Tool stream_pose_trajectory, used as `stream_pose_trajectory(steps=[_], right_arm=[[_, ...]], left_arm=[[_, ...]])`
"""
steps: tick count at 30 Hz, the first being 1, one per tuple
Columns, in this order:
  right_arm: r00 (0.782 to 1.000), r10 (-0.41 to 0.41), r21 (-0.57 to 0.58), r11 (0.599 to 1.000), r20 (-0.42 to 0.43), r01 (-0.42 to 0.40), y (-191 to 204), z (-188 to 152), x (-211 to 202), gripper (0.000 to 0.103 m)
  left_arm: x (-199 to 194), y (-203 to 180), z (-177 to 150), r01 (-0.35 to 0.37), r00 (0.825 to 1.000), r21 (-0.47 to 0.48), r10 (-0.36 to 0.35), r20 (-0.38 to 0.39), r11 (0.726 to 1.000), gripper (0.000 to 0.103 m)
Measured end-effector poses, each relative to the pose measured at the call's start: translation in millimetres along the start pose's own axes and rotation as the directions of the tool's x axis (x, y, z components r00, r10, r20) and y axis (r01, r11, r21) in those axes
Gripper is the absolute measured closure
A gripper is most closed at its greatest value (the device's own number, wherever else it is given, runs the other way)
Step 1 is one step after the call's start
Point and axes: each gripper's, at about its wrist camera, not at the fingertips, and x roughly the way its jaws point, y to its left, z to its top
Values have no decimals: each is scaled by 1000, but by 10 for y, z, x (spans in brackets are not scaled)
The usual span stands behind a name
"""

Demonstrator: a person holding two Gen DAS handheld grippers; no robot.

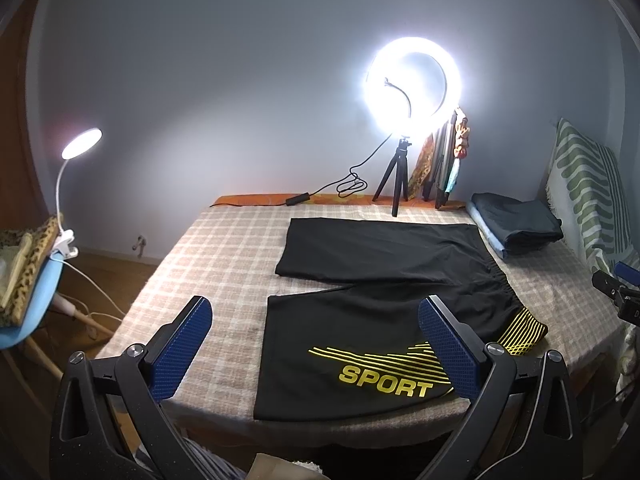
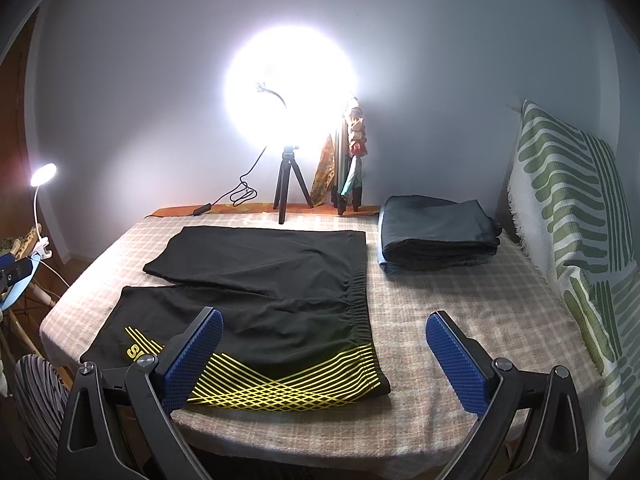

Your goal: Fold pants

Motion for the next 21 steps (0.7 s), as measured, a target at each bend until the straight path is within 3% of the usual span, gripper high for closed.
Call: stream_pose_trajectory(steps=[21], right_arm=[[1000,0,-3,1000,0,0,-14,14,9,0]], left_arm=[[3,-62,-19,5,1000,12,-5,2,1000,0]])
